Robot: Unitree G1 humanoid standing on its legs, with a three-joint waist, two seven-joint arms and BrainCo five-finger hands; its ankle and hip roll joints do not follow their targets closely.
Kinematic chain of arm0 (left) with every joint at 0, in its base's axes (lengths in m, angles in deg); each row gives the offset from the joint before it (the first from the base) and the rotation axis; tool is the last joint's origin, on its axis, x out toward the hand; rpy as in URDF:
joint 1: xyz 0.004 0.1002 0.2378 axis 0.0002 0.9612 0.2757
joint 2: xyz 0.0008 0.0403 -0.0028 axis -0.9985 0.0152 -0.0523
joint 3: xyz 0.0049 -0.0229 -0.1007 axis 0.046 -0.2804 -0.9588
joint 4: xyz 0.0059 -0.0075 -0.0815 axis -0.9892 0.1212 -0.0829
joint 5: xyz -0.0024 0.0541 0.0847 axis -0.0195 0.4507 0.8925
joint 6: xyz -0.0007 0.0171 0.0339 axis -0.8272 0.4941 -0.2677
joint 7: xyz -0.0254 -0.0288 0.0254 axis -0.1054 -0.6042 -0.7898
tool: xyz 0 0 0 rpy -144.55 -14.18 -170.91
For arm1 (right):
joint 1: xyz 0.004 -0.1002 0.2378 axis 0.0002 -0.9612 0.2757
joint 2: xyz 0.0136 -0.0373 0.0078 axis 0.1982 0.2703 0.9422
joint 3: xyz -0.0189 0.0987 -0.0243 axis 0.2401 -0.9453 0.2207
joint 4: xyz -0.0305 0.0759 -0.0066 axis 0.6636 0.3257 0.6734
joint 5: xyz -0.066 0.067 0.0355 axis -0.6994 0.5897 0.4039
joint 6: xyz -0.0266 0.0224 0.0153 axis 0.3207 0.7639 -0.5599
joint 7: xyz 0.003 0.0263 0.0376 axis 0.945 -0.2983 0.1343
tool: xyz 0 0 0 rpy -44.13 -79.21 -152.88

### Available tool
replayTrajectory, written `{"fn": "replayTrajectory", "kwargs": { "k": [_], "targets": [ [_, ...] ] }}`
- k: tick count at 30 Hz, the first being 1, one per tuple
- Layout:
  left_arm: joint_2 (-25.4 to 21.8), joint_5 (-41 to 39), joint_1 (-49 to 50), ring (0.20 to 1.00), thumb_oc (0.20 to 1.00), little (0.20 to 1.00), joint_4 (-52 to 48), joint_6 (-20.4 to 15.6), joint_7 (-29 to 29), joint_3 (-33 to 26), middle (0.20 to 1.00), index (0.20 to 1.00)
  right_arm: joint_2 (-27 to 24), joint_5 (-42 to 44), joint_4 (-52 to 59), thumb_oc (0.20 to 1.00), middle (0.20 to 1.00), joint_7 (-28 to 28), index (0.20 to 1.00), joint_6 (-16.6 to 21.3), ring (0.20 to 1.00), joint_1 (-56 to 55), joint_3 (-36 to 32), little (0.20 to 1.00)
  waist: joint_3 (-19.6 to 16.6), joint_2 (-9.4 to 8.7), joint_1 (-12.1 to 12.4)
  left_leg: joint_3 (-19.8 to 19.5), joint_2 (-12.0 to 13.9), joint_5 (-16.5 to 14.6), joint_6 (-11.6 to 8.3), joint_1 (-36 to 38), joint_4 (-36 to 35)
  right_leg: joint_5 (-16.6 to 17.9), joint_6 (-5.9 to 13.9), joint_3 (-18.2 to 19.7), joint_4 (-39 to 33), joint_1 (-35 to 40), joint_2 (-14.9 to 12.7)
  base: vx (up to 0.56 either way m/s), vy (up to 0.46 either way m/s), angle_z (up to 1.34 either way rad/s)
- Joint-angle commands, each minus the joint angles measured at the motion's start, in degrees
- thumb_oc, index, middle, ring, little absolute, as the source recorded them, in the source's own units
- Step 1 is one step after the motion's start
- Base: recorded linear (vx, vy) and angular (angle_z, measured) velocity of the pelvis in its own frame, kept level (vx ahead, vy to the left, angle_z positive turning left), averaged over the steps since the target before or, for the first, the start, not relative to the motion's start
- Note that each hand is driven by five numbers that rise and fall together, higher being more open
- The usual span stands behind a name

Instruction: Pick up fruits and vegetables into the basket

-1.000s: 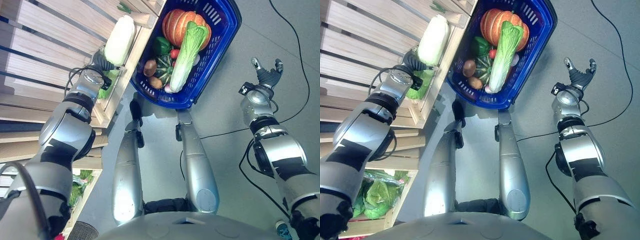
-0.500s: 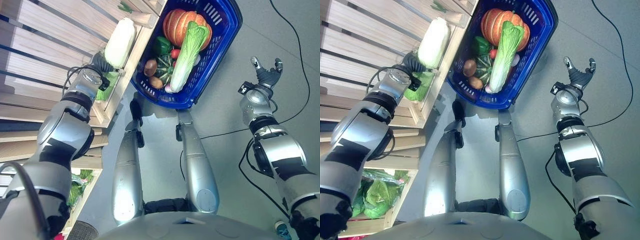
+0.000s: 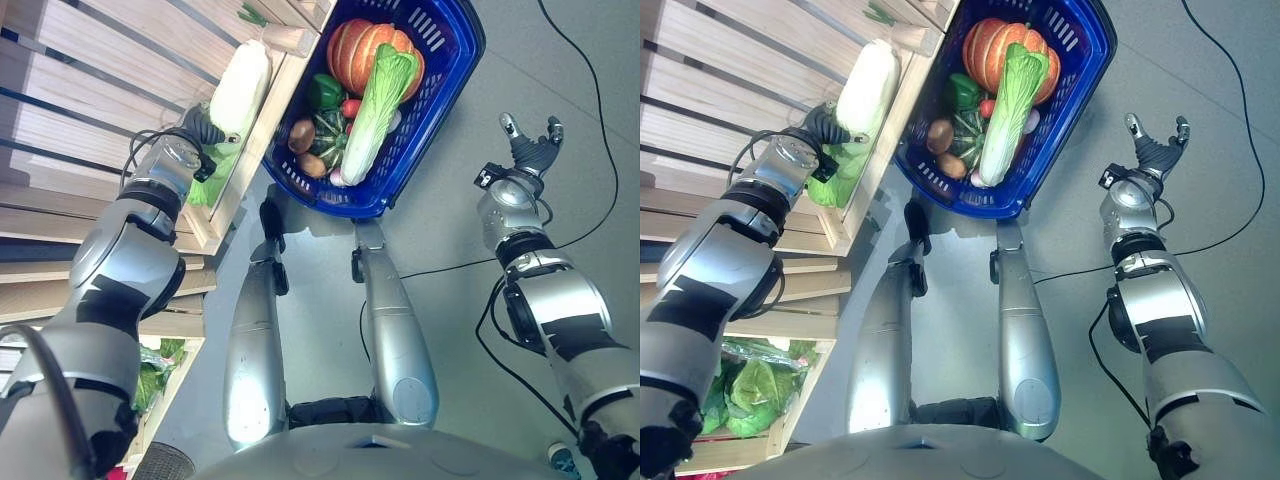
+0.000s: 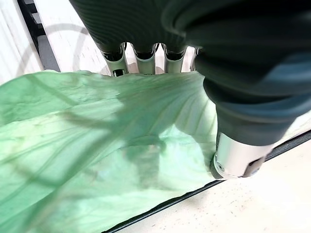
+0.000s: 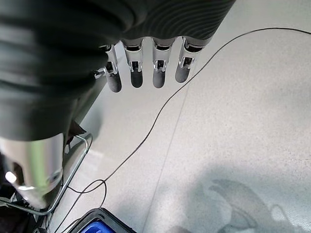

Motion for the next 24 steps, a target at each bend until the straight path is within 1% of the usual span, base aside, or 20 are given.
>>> {"fn": "replayTrajectory", "kwargs": {
  "k": [1,3,5,6,7,8,10,14,15,17,21,24],
  "targets": [
    [2.8,-3.0,6.4,0.2,0.2,0.2,2.3,-1.5,1.0,-2.0,0.2,0.2,-0.2,1.0,1.0,1.0,1.0,-1.0,1.0,3.0,1.0,-1.9,0.9,1.0,-1.1,1.76,0.2,0.1,-1.4,4.1,-0.84,1.6,-9.1,-8.7,1.94,-4.3,4.8,3.1,2.3,0.0,0.0,0.0],
    [2.6,-5.3,7.0,0.2,0.2,0.2,2.1,-3.5,2.9,-2.9,0.2,0.2,-0.2,1.4,1.3,1.0,1.0,-0.8,1.0,3.3,1.0,-2.4,0.9,1.0,-1.1,1.75,0.4,0.1,-1.4,4.1,-0.8,1.8,-9.3,-8.7,1.88,-4.4,4.8,3.3,2.3,0.0,0.0,0.0],
    [2.5,-8.9,8.0,0.2,0.2,0.2,1.6,-6.6,5.4,-4.7,0.2,0.2,0.0,1.9,1.5,1.0,1.0,-0.1,1.0,4.2,1.0,-2.9,0.6,1.0,-1.1,1.74,0.5,-0.1,-1.5,4.1,-0.77,2.2,-9.3,-8.8,1.84,-4.4,4.9,3.7,2.3,0.0,0.0,0.0],
    [2.2,-10.3,8.7,0.2,0.2,0.2,0.9,-8.8,7.0,-6.1,0.2,0.2,-0.1,2.2,1.8,1.0,1.0,0.6,1.0,4.8,1.0,-3.4,0.4,1.0,-1.1,1.75,0.7,-0.1,-1.6,4.1,-0.77,2.4,-9.2,-8.9,1.78,-4.5,5.0,3.9,2.3,0.0,0.0,0.0],
    [1.9,-11.5,9.1,0.2,0.2,0.2,0.4,-9.8,7.7,-6.9,0.2,0.2,-0.1,2.2,2.2,1.0,1.0,1.0,1.0,5.1,1.0,-3.6,0.4,1.0,-1.1,1.76,0.8,-0.2,-1.6,4.1,-0.79,2.6,-9.1,-8.9,1.77,-4.5,5.0,4.1,2.3,0.0,0.0,0.0],
    [1.6,-12.2,9.6,0.2,0.2,0.2,-0.3,-10.9,8.4,-7.9,0.2,0.2,0.0,2.2,2.8,1.0,1.0,1.4,1.0,5.3,1.0,-3.9,0.3,1.0,-1.1,1.76,0.9,-0.2,-1.6,4.0,-0.77,2.8,-9.2,-9.0,1.75,-4.5,5.0,4.3,2.3,0.0,0.0,0.0],
    [1.0,-13.6,11.6,0.2,0.2,0.2,-3.5,-14.7,11.2,-10.2,0.2,0.2,0.2,2.4,5.3,1.0,1.0,2.3,1.0,6.4,1.0,-5.2,0.2,1.0,-1.1,1.82,1.3,-0.5,-1.8,4.0,-0.8,3.4,-9.3,-9.1,1.61,-4.6,5.2,4.9,2.4,-0.03,-0.028,0.04],
    [0.5,-12.9,14.2,0.2,0.2,0.2,-9.0,-18.7,14.8,-12.4,0.2,0.2,0.6,2.4,9.7,1.0,1.0,3.1,1.0,7.6,1.0,-6.7,0.2,1.0,-1.1,2.01,1.9,-1.0,-2.0,4.4,-0.76,3.7,-9.5,-9.0,1.41,-4.9,5.2,5.4,2.4,-0.03,-0.021,0.02],
    [0.5,-12.4,15.1,0.2,0.2,0.2,-11.0,-19.3,16.0,-12.8,0.2,0.2,0.5,2.6,10.9,1.0,1.0,3.3,1.0,7.9,1.0,-7.3,0.4,1.0,-1.1,2.04,2.1,-1.1,-2.1,4.1,-0.78,4.1,-9.4,-9.4,1.35,-5.0,5.4,5.8,2.4,-0.05,-0.025,0.02],
    [0.2,-10.9,16.4,0.2,0.2,0.2,-14.3,-20.8,18.6,-13.5,0.2,0.2,0.5,2.9,13.6,1.0,1.0,3.5,1.0,8.4,1.0,-8.1,0.4,1.0,-1.1,2.19,2.4,-1.3,-2.1,4.6,-0.8,4.0,-9.6,-9.1,1.22,-5.2,5.2,5.9,2.4,-0.04,-0.02,0.02],
    [-0.1,-7.5,19.1,0.2,0.2,0.2,-21.6,-21.6,23.4,-14.4,0.2,0.2,0.4,3.1,19.3,1.0,1.0,3.4,1.0,8.7,1.0,-10.1,0.5,1.0,-1.1,2.33,3.1,-1.8,-2.3,4.7,-0.78,4.6,-10.1,-9.4,1.11,-5.7,5.4,6.4,2.3,-0.01,-0.014,0.06],
    [-0.7,-2.1,21.0,0.2,0.2,0.2,-27.4,-22.1,27.9,-14.4,0.2,0.2,0.6,2.5,25.7,1.0,1.0,3.3,1.0,8.4,1.0,-11.9,0.9,1.0,-1.1,2.27,3.5,-2.0,-2.4,4.4,-0.79,4.9,-9.9,-9.7,1.11,-6.0,5.7,6.8,2.1,-0.01,-0.022,0.06]
  ]
}}
